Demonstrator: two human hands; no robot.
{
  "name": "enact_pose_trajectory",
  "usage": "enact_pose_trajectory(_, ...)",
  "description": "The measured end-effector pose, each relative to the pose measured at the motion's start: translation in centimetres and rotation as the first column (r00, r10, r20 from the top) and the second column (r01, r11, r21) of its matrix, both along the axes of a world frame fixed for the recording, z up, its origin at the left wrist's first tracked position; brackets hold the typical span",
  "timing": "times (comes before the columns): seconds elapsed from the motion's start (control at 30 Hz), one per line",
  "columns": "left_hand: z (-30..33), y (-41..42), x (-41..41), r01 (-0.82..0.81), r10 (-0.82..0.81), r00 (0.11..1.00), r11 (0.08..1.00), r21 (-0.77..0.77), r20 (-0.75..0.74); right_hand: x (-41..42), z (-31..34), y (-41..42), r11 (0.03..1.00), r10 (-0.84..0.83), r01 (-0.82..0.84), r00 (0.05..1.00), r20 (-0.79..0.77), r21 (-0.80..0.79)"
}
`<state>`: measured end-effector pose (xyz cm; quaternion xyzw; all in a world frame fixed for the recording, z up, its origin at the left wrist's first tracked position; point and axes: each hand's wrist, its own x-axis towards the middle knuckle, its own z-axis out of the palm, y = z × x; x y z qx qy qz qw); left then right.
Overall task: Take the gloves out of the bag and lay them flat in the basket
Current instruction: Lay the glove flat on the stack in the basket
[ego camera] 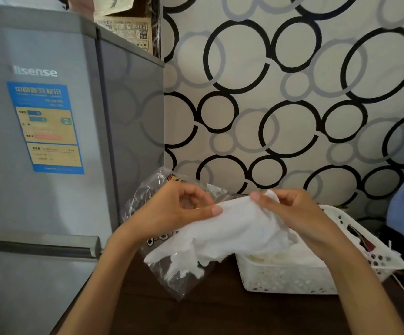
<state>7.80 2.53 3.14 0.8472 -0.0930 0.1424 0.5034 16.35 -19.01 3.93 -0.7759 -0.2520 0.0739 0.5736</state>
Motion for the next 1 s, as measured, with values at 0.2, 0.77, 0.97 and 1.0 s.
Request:
enact_pose_trajectory(0.2, -0.4, 0.2, 0.4, 0.016, -0.011, 0.997, 0.998, 0.065, -0.077, 0.3, 0.1, -0.2, 0.972, -0.236, 0.216, 0.915, 0.328, 0.096)
enact_pose_trajectory(0.77, 0.0, -4.1, 3.7, -0.298, 0.311, 0.947, 0.944, -0.143, 0.081, 1.2, 3.3, -3.0, 0.920, -0.392, 0.310, 0.724, 0.568, 0.240)
enact_pose_trajectory(0.97, 1.8, -9.1, 5.2, -0.320, 0.361, 0.933, 0.826, -0.465, 0.000, 1.3, 5.7, -4.3, 0.836, -0.415, 0.509, 0.341, 0.844, 0.205)
enact_pose_trajectory(1.0, 1.9, -9.7, 5.4, -0.347, 0.394, 0.919, 0.799, -0.491, -0.007, 1.2, 5.9, -4.5, 0.832, -0.391, 0.525, 0.327, 0.860, 0.179)
